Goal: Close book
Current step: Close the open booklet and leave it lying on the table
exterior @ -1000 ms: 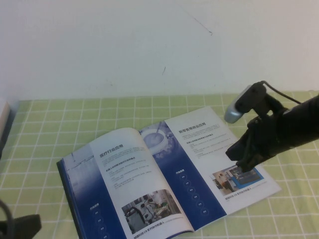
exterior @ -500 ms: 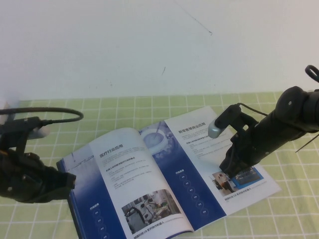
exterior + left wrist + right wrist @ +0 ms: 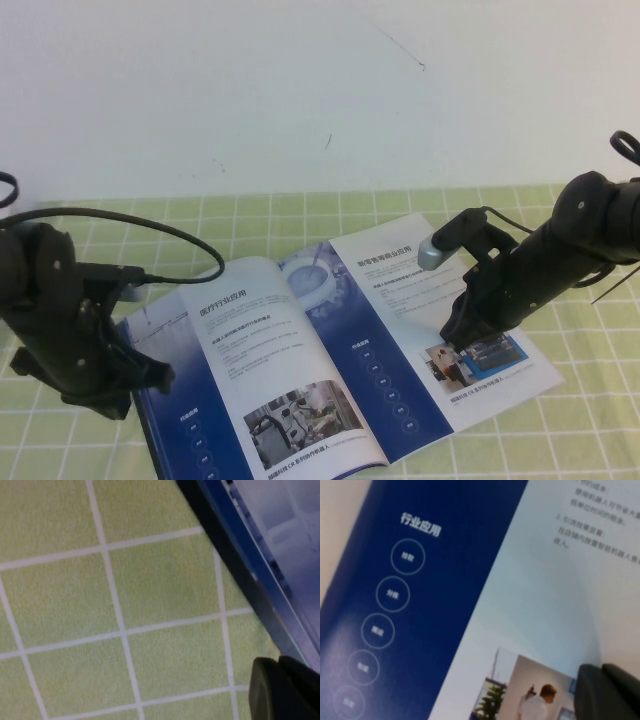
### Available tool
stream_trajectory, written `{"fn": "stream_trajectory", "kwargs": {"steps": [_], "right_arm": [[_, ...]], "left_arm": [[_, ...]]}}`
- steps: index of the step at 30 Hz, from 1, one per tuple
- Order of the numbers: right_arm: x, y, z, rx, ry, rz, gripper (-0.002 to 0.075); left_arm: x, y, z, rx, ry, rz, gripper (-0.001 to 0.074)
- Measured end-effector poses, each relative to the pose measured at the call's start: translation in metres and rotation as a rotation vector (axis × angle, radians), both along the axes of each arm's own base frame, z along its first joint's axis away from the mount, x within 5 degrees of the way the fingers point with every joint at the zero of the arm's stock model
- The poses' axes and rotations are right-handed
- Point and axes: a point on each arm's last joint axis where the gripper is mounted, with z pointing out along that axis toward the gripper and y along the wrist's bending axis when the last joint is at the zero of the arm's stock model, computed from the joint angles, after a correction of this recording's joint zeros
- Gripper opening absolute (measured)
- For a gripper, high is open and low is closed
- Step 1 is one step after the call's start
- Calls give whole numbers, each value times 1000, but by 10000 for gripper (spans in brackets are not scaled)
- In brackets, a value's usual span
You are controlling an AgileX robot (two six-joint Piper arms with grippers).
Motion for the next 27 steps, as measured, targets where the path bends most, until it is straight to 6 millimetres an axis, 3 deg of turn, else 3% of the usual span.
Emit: {"fn": "stream_trajectory", "kwargs": {"steps": [11,21,27], "right_arm": [[0,0,-1,-1,2,0,-3],[1,1,-2,3,10,-2,-3],[1,1,-2,15,21,-15,-3]], "left_arm": [[12,-15,-29,56,62,-5,-4],[16,-18,-31,29,46,15,-4],[23,-38,-30,-121,-46,26,-4]]}}
